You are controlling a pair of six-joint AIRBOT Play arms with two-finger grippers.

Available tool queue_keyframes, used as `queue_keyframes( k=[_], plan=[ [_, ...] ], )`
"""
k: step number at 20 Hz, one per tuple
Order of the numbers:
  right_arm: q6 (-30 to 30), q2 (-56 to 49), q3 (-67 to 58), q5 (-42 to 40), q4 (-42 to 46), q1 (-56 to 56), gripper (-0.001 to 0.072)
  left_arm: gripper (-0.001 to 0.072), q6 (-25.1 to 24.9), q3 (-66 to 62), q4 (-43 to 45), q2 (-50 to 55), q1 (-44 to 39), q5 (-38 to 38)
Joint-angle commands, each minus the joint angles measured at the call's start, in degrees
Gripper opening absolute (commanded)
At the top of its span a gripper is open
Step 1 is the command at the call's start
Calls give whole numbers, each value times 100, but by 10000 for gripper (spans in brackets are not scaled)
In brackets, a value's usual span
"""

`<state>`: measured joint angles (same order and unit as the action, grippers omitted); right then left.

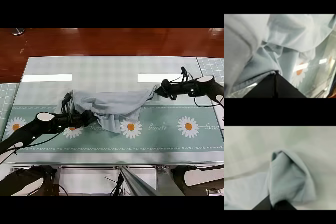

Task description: Fold the shirts.

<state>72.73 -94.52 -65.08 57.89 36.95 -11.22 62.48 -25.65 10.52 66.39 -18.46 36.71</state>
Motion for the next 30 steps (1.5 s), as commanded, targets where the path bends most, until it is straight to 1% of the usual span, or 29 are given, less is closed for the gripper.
queue_keyframes(
  k=[1,3,4,6,8,9,10,11,13,15,17,21,23,24,26,27,28,29,30],
  plan=[
    [203,173,-1143,1012,411,101,34,17,-247,-520,-9,-306,232,365],
    [662,487,-2398,1403,717,92,35,17,-245,-1650,-9,-723,804,367],
    [787,667,-3178,1497,754,94,34,17,-247,-2391,-7,-931,1075,367],
    [916,1025,-4690,1563,761,94,34,17,-295,-3847,22,-1239,1532,402],
    [962,1543,-5735,1631,868,92,35,17,-284,-5095,181,-1493,1886,494],
    [1025,1954,-5790,1604,925,92,35,17,-284,-5598,396,-1617,2026,568],
    [1003,2430,-5711,1591,1102,92,35,17,-260,-6087,787,-1757,2157,750],
    [973,2909,-5600,1591,1355,92,35,16,-111,-6463,1198,-1904,2264,942],
    [835,3746,-5490,1598,1978,92,35,17,452,-6977,2232,-2247,2393,1189],
    [844,4465,-5488,1631,2673,92,35,16,953,-7215,3250,-2667,2428,1193],
    [931,5027,-5488,1764,3147,92,35,16,1309,-7410,4214,-3040,2428,1182],
    [1139,5694,-5488,2437,3388,92,35,16,1790,-7696,5753,-3639,2426,1185],
    [1220,5845,-5447,2643,3394,94,35,16,1958,-7696,6220,-3792,2426,1320],
    [1239,5919,-5307,2656,3375,92,35,16,2076,-7696,6284,-3799,2426,1539],
    [1250,6061,-4699,2798,3145,92,35,16,2586,-7656,6288,-3722,2426,2350],
    [1285,6094,-4301,2977,3042,92,35,16,2719,-7560,6290,-3670,2428,2734],
    [1292,6102,-3860,3147,2942,92,35,16,2741,-7370,6288,-3626,2426,2889],
    [1292,6100,-3410,3180,2870,92,35,16,2739,-7090,6293,-3547,2426,2883],
    [1250,6100,-2879,3034,2752,94,35,16,2739,-6826,6301,-3421,2426,2870]
  ],
)
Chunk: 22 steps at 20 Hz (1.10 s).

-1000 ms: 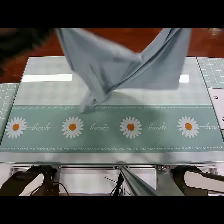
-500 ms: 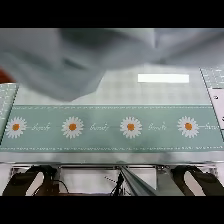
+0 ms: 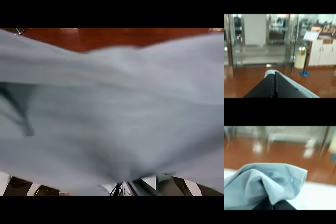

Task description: Fold the shirts.

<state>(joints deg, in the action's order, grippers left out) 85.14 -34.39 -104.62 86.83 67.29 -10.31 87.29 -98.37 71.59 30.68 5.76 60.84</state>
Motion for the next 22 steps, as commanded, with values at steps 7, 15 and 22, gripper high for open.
queue_keyframes(
  k=[7,15,22],
  plan=[
    [-372,-667,4116,-2326,-892,20,35,17,140,1384,-409,2651,-118,282],
    [-507,-4205,3012,-3818,-2166,13,35,17,-66,1154,-2885,5274,-140,-643],
    [-114,-6004,1580,-3132,-2938,-66,630,708,-249,1156,-2520,5740,-238,588]
  ],
)
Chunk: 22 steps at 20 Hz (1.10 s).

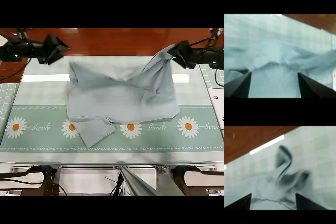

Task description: Fold the shirts.

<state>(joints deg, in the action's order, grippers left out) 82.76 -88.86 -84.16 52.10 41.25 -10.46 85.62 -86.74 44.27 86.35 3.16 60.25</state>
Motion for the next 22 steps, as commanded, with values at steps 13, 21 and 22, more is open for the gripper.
queue_keyframes(
  k=[13,21,22],
  plan=[
    [55,2789,3641,673,1792,-1580,628,701,-990,4684,1207,-2096,2326,1620],
    [-205,3908,5042,531,999,-1580,629,702,-2409,6647,-1497,-2524,2533,20],
    [-208,3908,5042,590,1005,-1580,628,702,-2413,6677,-1604,-2511,2369,-131]
  ],
)
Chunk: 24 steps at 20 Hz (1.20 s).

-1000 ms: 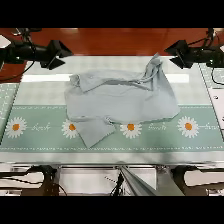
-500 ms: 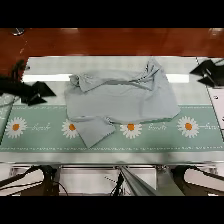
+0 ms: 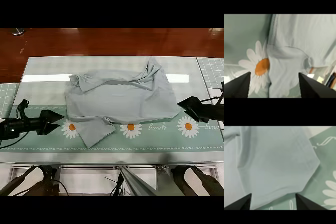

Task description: Fold the shirts.

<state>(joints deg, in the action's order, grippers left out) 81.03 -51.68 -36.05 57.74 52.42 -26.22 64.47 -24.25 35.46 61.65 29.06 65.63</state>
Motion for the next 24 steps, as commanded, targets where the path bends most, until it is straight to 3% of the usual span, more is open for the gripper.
queue_keyframes(
  k=[1,7,13,14,15,16,17,20,22,24],
  plan=[
    [-39,190,232,76,-116,-4,628,701,-308,409,-822,-11,-409,-778],
    [-96,190,232,146,-142,-4,627,701,-527,409,-1414,328,-1449,-1808],
    [-94,190,232,153,-151,-4,627,693,-529,243,-1755,579,-1779,-2068],
    [-96,190,232,140,-146,-4,627,532,-527,195,-1764,619,-1867,-2065],
    [-149,190,232,85,-94,-4,627,250,-527,155,-1762,660,-1976,-2059],
    [-199,190,232,-48,74,-13,627,71,-527,114,-1773,680,-2087,-2057],
    [-127,190,229,-221,315,-55,627,16,-527,48,-1773,680,-2133,-2015],
    [518,92,232,-426,887,-804,627,16,-527,-234,-1768,675,-1996,-1550],
    [424,-195,232,-173,892,-1174,620,16,-531,-398,-1768,673,-1878,-1303],
    [-98,-647,232,133,492,-1152,620,16,-531,-485,-1768,675,-1867,-1263]
  ],
)
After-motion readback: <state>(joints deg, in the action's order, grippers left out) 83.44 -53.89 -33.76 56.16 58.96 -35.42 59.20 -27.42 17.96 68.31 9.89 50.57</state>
